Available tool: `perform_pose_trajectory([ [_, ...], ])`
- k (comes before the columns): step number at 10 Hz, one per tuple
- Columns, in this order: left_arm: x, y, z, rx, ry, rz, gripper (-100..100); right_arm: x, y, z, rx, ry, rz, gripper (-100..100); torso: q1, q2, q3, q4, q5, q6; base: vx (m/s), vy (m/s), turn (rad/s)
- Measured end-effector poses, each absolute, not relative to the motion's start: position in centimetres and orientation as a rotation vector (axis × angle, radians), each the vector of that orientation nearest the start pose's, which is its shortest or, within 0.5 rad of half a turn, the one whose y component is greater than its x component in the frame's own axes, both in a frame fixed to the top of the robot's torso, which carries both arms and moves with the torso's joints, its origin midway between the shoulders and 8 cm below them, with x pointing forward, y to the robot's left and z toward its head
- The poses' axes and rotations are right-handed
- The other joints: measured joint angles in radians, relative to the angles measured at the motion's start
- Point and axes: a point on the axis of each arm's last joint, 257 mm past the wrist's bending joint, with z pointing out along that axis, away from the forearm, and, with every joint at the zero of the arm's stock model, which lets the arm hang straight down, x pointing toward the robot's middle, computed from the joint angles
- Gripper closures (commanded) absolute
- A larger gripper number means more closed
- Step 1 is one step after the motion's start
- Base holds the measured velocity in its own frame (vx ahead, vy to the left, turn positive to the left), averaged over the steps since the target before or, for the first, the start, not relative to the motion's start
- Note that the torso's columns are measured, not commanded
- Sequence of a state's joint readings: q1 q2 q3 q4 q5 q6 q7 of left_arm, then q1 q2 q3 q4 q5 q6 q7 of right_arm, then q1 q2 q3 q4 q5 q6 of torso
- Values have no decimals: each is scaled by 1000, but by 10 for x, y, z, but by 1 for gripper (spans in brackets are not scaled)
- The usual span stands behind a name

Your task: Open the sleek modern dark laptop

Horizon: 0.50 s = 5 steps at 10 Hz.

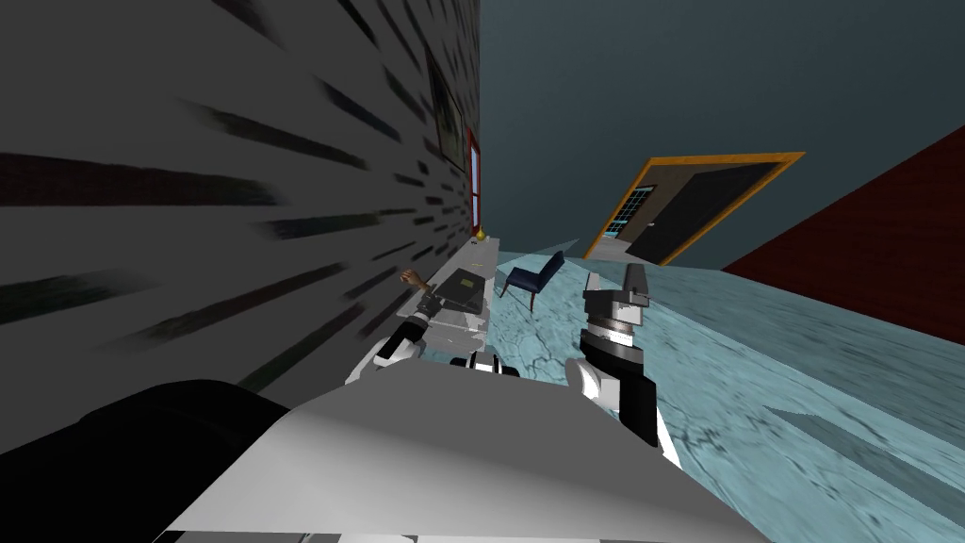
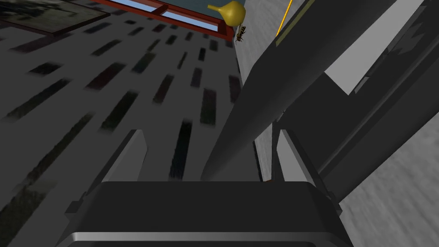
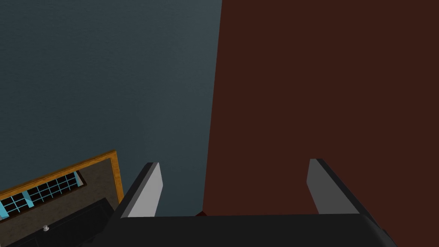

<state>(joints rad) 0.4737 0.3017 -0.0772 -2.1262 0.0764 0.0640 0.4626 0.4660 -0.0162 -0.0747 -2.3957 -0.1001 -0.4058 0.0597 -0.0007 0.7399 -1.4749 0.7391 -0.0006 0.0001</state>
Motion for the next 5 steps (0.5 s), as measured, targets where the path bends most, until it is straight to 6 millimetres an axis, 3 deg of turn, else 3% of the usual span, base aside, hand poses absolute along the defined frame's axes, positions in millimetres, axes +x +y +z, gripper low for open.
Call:
perform_pose_trajectory([
  [5, 416, 270, -179, -1376, 1112, -1449, 0, 330, -304, 70, 630, 543, 1267, 0, 1, -2, -1, -1, 1, 0, 0, 0, 0],
])
